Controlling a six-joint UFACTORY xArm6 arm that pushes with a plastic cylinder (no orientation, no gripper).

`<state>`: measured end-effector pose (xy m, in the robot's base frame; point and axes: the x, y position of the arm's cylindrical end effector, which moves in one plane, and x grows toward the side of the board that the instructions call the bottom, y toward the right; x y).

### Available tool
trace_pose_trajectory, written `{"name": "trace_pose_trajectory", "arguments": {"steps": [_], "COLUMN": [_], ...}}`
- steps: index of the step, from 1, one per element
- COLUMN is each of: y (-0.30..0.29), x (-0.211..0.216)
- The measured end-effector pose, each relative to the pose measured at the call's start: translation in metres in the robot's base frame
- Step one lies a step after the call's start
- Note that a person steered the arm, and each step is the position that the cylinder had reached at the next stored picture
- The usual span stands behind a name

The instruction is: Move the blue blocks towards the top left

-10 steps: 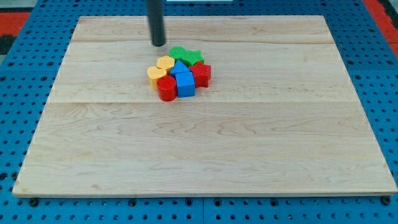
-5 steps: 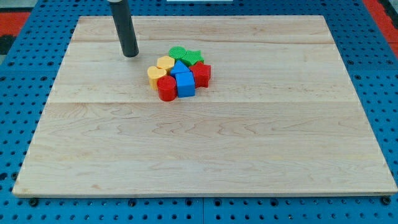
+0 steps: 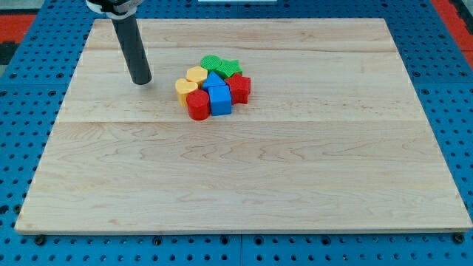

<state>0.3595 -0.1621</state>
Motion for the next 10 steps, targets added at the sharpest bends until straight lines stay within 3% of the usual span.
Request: {"name": "trace_pose_trajectory", "arguments": {"steps": [2, 3, 4, 8, 10], "y": [0.021, 0.104, 0.158, 0.108, 0.087], "x": [0.123, 0.135, 0.125, -0.049, -0.062]}}
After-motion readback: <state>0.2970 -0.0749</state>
